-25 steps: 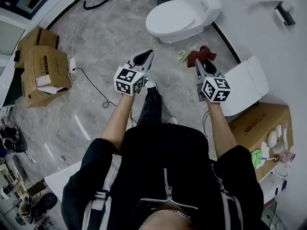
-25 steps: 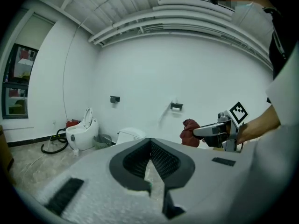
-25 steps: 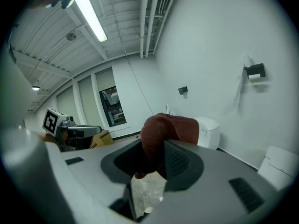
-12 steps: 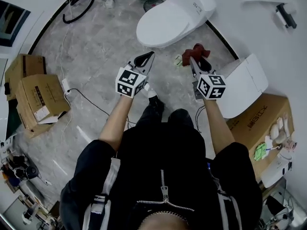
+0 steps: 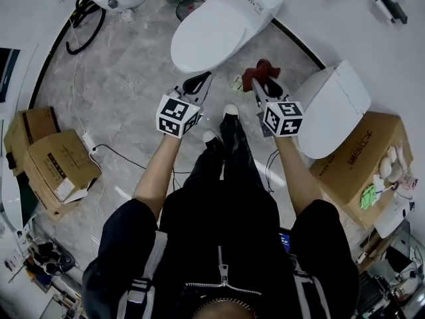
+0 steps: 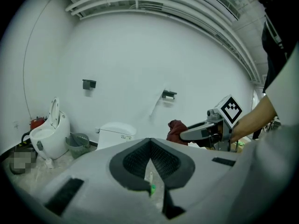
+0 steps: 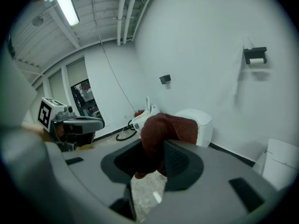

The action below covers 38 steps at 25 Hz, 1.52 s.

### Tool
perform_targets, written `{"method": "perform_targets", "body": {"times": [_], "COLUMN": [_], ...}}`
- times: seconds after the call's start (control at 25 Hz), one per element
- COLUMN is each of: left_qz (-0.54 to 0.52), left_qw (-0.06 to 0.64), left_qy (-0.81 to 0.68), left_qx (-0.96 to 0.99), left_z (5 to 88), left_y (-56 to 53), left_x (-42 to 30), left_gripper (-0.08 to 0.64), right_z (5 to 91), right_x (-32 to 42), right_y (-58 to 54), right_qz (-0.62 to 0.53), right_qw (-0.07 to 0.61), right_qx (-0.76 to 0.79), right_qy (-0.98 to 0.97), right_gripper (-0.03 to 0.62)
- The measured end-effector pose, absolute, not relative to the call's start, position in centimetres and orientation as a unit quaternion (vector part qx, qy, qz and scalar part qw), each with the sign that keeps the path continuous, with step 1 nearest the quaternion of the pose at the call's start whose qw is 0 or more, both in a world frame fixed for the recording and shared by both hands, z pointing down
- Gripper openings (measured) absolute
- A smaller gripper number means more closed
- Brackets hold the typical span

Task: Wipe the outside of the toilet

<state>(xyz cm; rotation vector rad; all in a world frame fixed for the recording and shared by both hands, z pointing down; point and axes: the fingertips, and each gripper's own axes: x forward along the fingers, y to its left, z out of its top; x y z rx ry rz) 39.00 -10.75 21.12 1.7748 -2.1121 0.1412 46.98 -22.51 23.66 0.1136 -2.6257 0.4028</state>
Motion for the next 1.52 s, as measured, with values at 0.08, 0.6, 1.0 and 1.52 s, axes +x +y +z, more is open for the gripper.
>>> {"method": "perform_targets", "body": {"times": [0.08, 0.6, 1.0, 1.52], "left_qz": [0.052, 0.065, 0.068, 0.044], "left_qw": [0.193, 0.236, 0.289, 0.303], "left_qy": [-0.745, -0.709, -0.696, -0.687], "left_qx": [0.636, 0.661, 0.654, 0.659], "left_z": [22.0, 30.6, 41.6, 52.9], "left_y": [-12.5, -23.1, -26.4, -28.2], "left_x": [38.4, 33.2, 31.0, 29.8], "left_gripper": [0.0, 0.0, 0.0, 0.0], "right_z": [25.0, 37.2, 52.8, 72.2], "right_x": [46.3, 38.5, 33.6, 28.4], "right_y": [-23.8, -33.4, -38.2, -42.9], "right_qz": [0.153, 0.203, 0.249, 0.239], "right_qw": [0.245, 0.297, 0.357, 0.427], "right_qx": [0.046, 0.066, 0.103, 0.171], "right_qy": [-0.956, -0.931, -0.894, -0.855], "right_gripper": [0.127, 0.127, 0.126, 0.126]}}
